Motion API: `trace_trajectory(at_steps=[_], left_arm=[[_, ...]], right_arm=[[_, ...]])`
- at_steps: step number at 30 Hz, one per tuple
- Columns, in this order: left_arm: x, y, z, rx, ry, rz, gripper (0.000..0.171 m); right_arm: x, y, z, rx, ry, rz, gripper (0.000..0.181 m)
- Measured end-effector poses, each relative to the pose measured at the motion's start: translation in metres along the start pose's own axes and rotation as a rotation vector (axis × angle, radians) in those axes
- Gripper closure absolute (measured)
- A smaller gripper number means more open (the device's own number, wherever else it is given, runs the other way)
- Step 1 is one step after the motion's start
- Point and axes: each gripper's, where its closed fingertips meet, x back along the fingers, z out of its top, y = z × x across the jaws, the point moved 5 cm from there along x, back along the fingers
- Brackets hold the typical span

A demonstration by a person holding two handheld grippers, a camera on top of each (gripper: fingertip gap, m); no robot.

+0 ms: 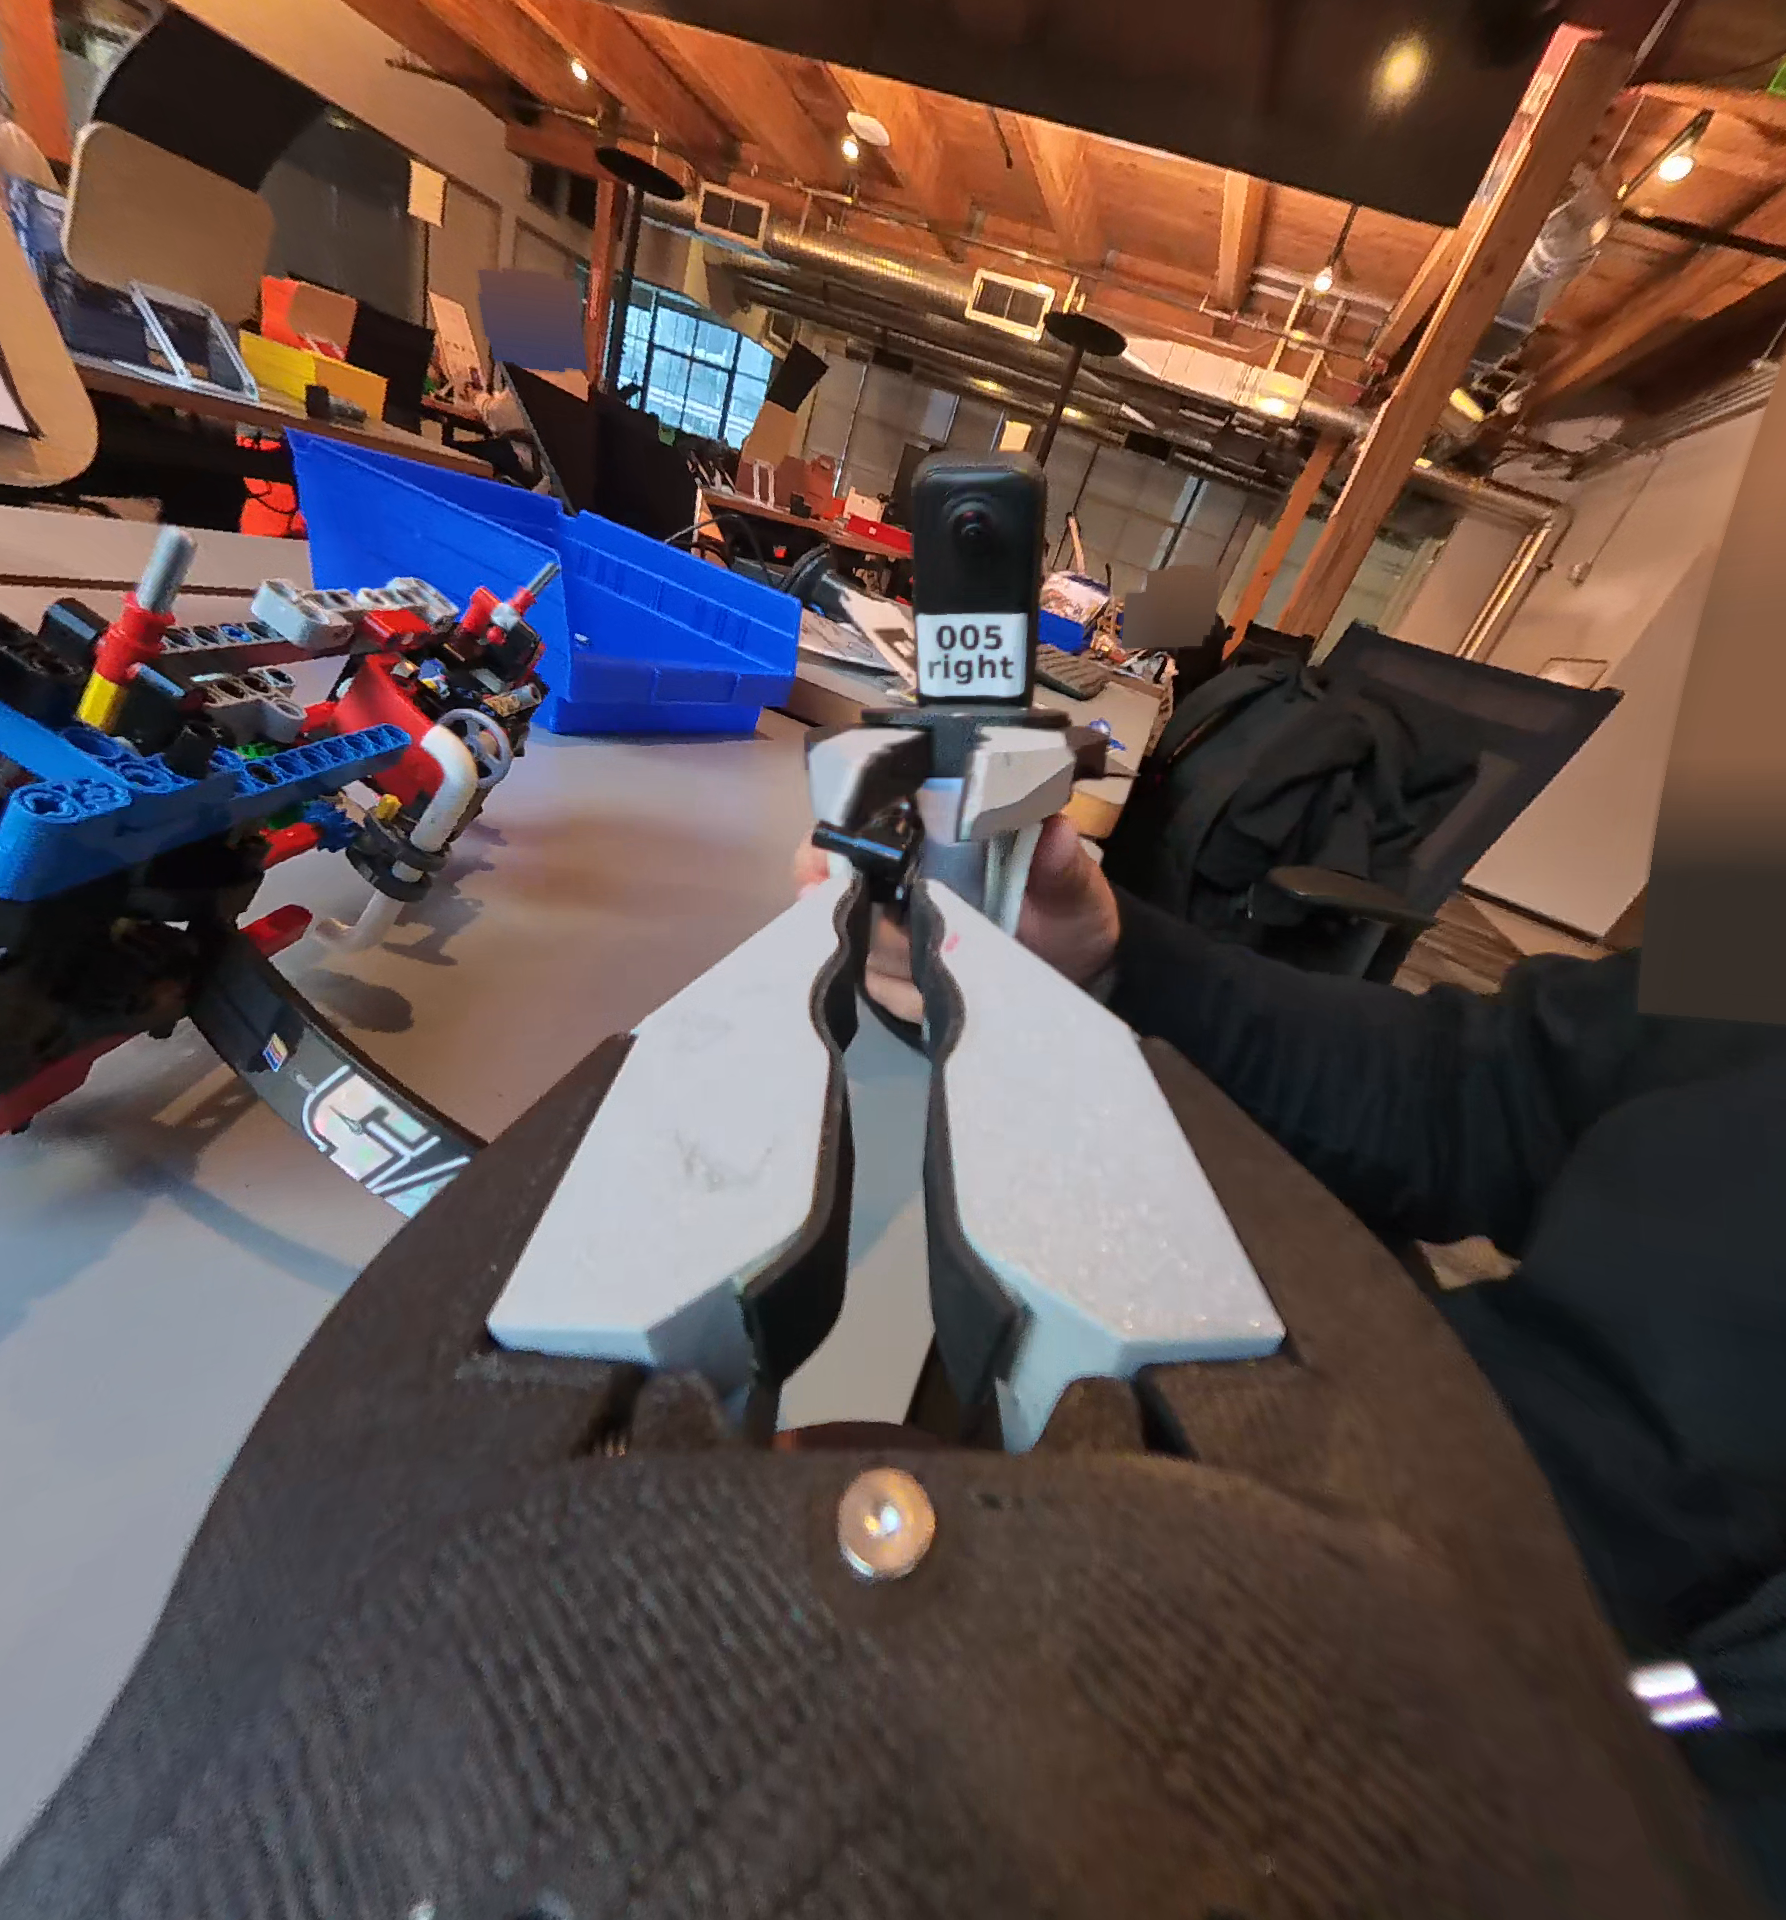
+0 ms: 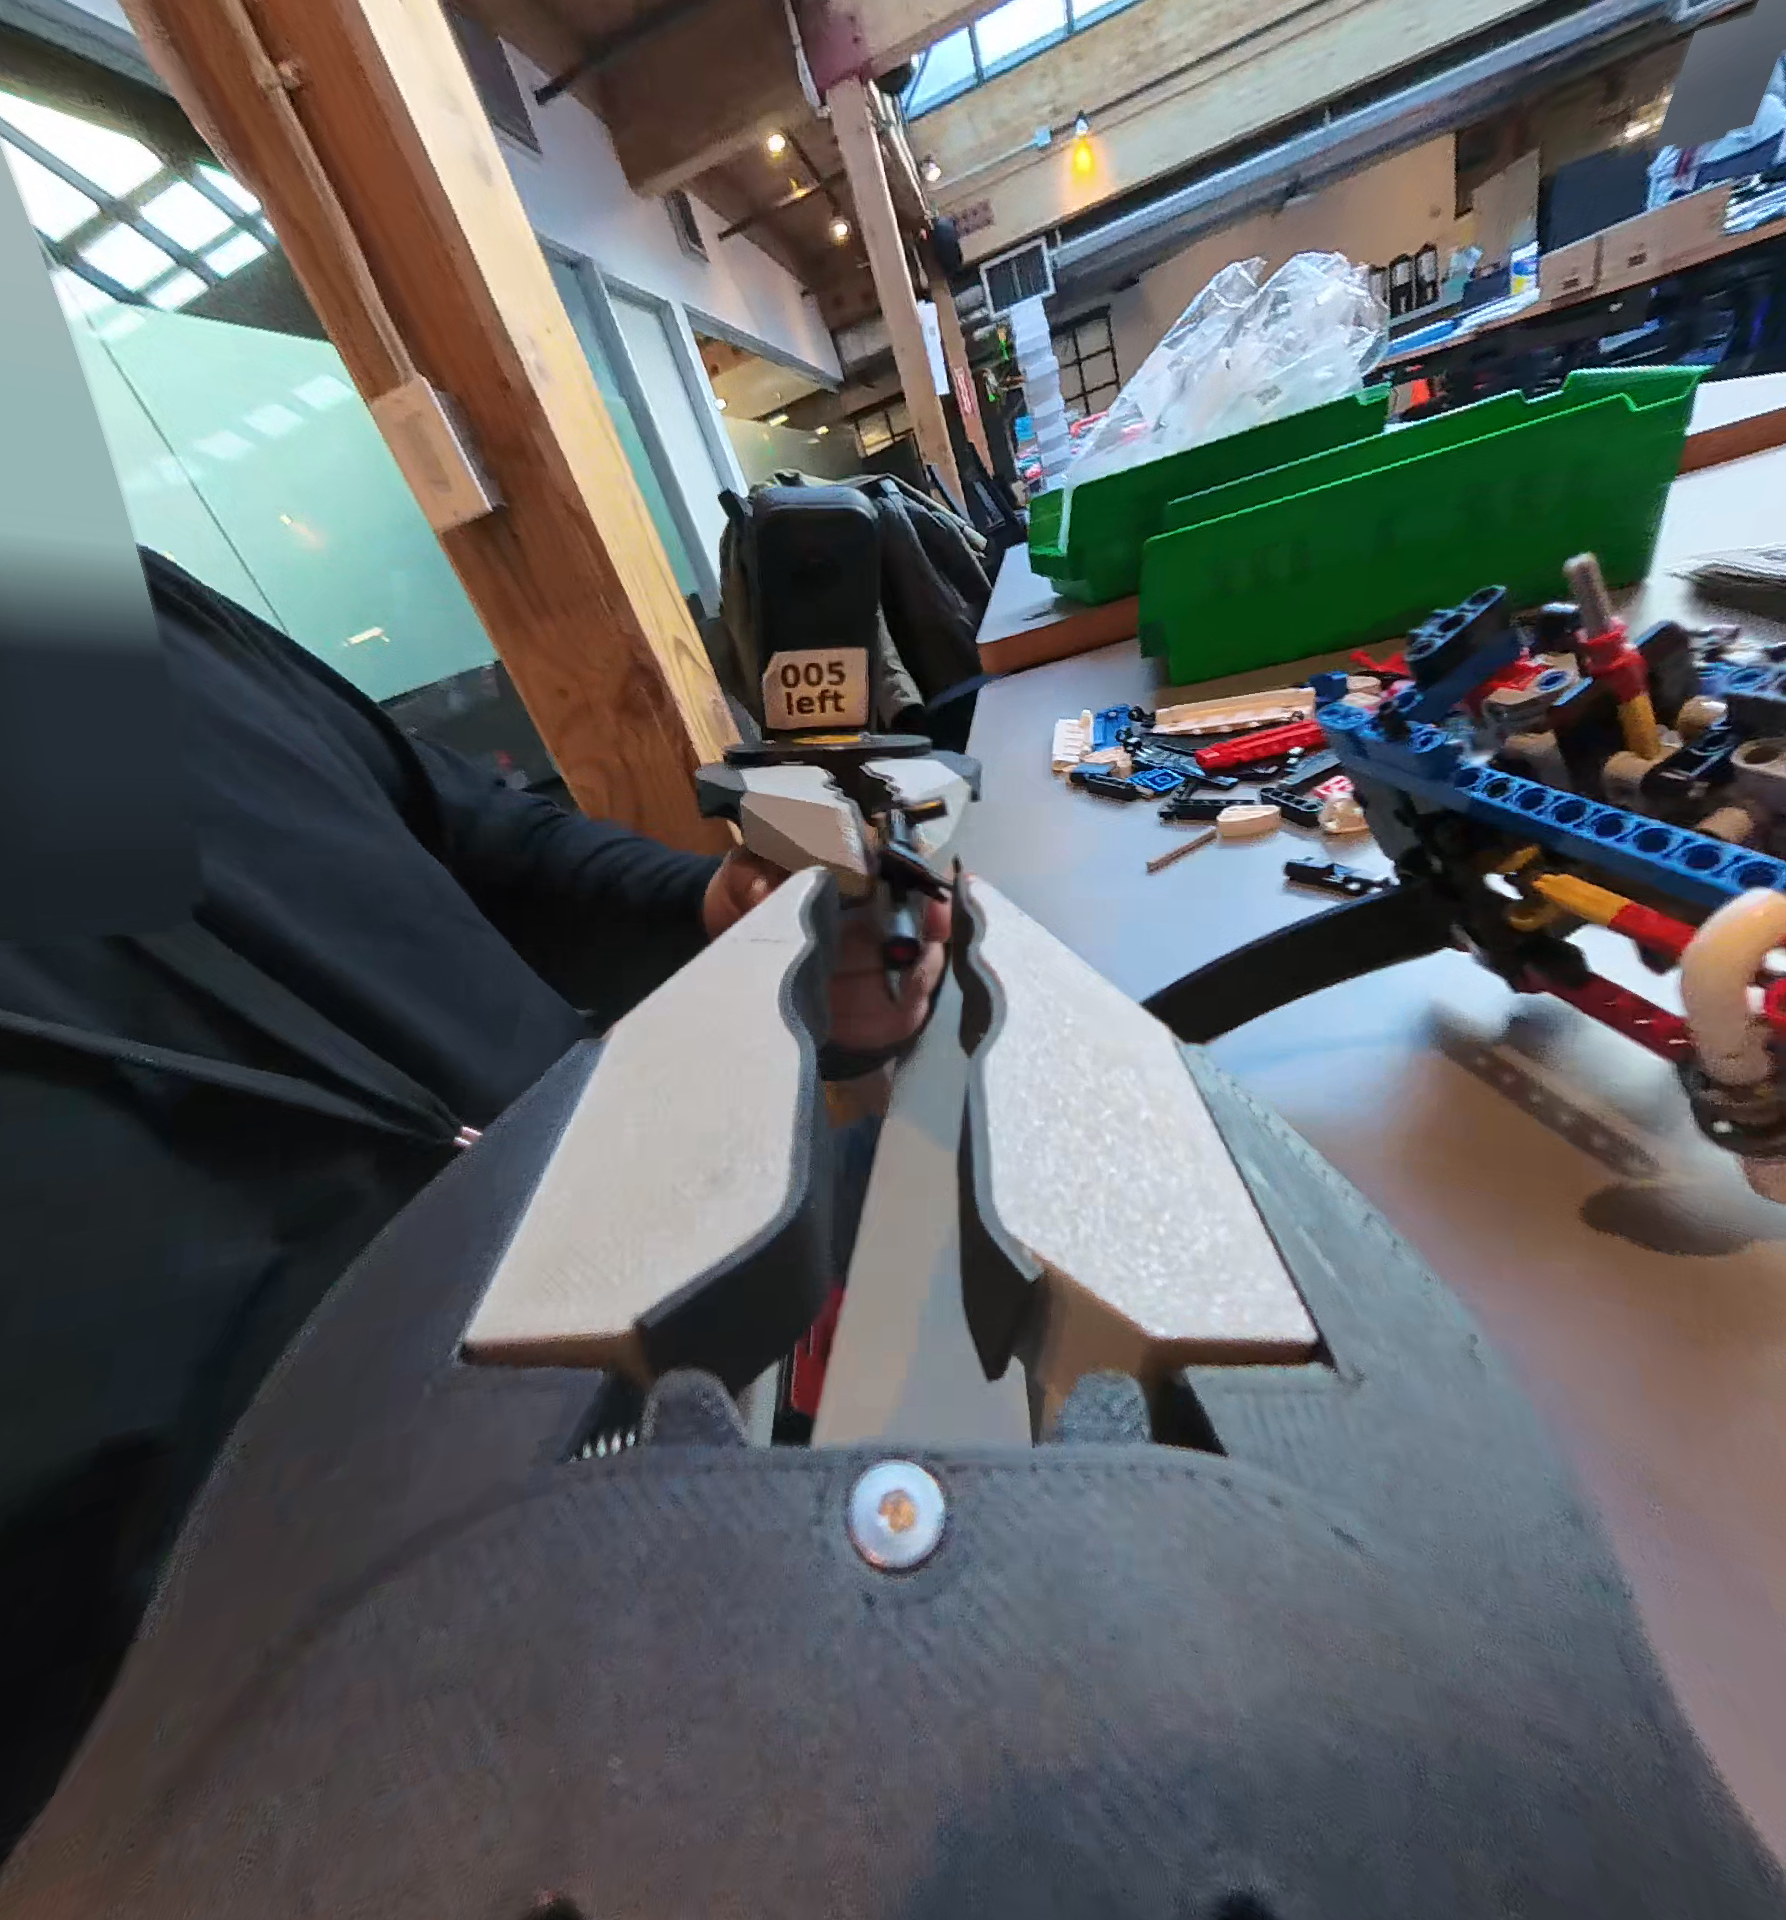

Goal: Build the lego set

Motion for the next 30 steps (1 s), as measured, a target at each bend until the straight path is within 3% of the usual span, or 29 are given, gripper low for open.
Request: trace_trajectory(at_steps=[5, 8, 10, 13, 19, 22, 26, 30], left_arm=[[0.001, -0.01, 0.003, 0.077, 0.036, 0.024, 0.167], [-0.001, -0.015, 0.005, 0.142, 0.034, 0.007, 0.167], [-0.002, -0.022, 0.008, 0.173, 0.039, 0.0, 0.167], [-0.004, -0.032, 0.017, 0.166, 0.054, -0.004, 0.167], [-0.011, -0.047, 0.022, -0.135, -0.045, 0.016, 0.166], [-0.007, -0.05, 0.025, -0.241, -0.058, -0.024, 0.158], [0.007, -0.062, 0.029, -0.438, -0.067, 0.061, 0.158], [0.014, -0.082, 0.037, -0.433, -0.142, 0.116, 0.157]], right_arm=[[-0.003, 0.011, 0.001, 0.022, -0.093, 0.02, 0.176], [-0.005, 0.023, 0.002, -0.011, -0.138, 0.026, 0.161], [-0.007, 0.024, 0.006, -0.022, -0.149, 0.095, 0.177], [-0.009, 0.035, 0.016, 0.014, -0.168, 0.107, 0.177], [-0.006, 0.055, 0.028, 0.149, -0.186, 0.125, 0.178], [0.001, 0.062, 0.027, 0.157, -0.162, 0.102, 0.177], [0.01, 0.076, 0.022, 0.131, -0.167, 0.014, 0.177], [0.01, 0.086, 0.019, 0.076, -0.181, -0.023, 0.177]])
